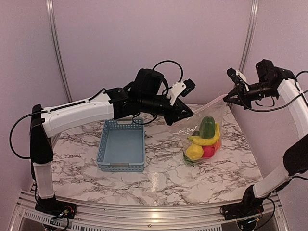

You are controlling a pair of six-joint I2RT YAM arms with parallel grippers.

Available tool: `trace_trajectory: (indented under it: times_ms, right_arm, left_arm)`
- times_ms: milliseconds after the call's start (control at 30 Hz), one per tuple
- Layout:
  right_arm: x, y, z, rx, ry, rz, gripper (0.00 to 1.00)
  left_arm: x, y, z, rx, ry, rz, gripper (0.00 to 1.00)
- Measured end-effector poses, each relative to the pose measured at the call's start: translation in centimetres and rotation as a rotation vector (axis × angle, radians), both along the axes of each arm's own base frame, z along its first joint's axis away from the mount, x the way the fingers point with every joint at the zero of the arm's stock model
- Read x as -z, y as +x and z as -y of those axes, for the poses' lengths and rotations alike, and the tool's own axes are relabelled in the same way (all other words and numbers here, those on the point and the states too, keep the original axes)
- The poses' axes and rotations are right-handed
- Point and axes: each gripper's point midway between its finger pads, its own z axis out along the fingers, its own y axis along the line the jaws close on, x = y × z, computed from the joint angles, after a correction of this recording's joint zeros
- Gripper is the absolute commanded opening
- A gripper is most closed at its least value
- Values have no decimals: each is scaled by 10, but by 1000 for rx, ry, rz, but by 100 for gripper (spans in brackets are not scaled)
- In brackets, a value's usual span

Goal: Place the food in the zip-top bag and seal the zipper
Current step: Zip the zipper of the food storage bag.

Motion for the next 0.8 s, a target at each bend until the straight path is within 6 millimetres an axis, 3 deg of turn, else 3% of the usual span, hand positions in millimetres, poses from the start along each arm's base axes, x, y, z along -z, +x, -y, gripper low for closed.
trace_trajectory:
  times_ms: [300,800]
  right_arm:
    - [4,9,13,33,-2,-4,0]
    - [4,10,14,34,-2,0,0]
  left_arm:
    - [17,-4,-18,-25,41,-28,0]
    - [28,2,-44,-68,50,-63,0]
